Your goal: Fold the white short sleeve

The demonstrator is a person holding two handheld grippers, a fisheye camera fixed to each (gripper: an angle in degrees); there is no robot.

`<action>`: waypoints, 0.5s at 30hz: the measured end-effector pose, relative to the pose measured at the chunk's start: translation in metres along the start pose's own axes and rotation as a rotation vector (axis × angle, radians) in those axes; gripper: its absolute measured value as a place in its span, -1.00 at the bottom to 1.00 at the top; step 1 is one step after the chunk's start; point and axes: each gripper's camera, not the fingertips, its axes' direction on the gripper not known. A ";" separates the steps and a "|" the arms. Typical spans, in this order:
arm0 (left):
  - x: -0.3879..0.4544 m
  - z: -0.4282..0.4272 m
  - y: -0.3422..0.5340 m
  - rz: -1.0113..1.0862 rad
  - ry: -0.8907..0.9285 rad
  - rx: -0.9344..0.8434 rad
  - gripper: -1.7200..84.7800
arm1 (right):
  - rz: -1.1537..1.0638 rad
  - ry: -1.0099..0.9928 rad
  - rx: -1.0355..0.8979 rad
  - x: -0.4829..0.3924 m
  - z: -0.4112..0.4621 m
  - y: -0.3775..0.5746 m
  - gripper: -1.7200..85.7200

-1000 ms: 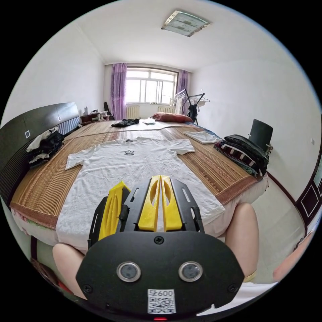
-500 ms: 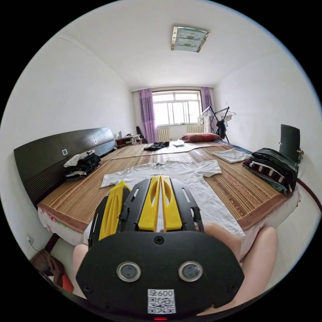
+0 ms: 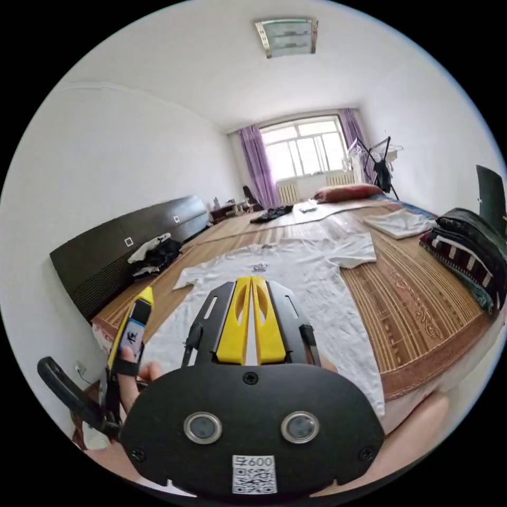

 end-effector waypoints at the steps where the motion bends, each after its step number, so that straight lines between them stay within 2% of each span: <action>1: -0.010 0.021 -0.004 0.039 0.027 -0.047 -0.96 | -0.115 -0.049 0.036 0.027 0.003 -0.012 -0.98; 3: -0.031 0.064 -0.013 0.067 0.049 -0.105 -0.95 | 0.019 -0.049 0.186 0.082 0.001 -0.036 -0.98; 5: -0.045 0.096 -0.020 0.101 0.088 -0.151 -0.95 | 0.016 -0.003 0.248 0.124 0.009 -0.070 -0.98; 7: -0.054 0.128 -0.027 0.163 0.108 -0.200 -0.95 | 0.006 0.190 0.166 0.173 0.049 -0.133 -0.98; 9: -0.072 0.153 -0.032 0.150 0.042 -0.245 -0.95 | 0.014 0.306 0.068 0.220 0.096 -0.177 -0.98; 12: -0.116 0.174 -0.033 0.077 -0.012 -0.227 -0.95 | 0.215 0.203 -0.232 0.330 0.177 -0.242 -0.96; 13: -0.131 0.179 -0.031 0.082 -0.005 -0.220 -0.95 | 0.317 0.151 -0.270 0.368 0.197 -0.261 -0.94; 15: -0.149 0.188 -0.029 0.055 -0.039 -0.246 -0.95 | 0.430 0.068 -0.221 0.407 0.215 -0.283 -0.90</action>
